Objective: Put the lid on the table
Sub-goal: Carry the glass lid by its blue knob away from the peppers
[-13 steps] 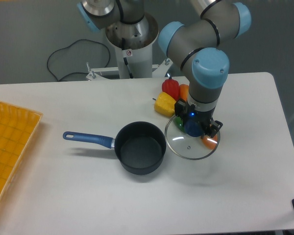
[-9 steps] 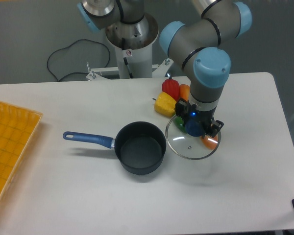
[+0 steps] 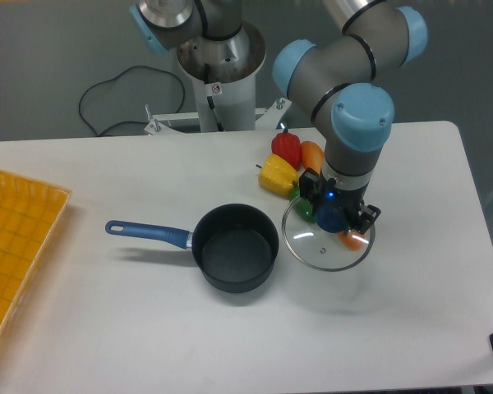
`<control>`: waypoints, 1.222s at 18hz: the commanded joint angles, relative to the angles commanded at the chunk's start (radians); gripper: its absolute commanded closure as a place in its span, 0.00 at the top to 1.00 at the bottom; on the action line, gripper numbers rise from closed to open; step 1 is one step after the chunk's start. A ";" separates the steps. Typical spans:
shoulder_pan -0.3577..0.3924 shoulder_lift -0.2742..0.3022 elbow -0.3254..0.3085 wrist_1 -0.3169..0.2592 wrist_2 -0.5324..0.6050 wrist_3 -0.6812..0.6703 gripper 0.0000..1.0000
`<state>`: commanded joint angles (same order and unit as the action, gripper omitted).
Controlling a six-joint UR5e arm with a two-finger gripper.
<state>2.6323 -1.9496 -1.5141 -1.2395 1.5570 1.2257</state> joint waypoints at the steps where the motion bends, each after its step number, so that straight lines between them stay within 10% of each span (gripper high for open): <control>1: 0.000 -0.006 0.005 0.002 0.000 -0.002 0.40; 22: 0.023 -0.195 0.120 0.069 -0.002 0.034 0.40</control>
<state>2.6553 -2.1445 -1.3944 -1.1705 1.5555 1.2594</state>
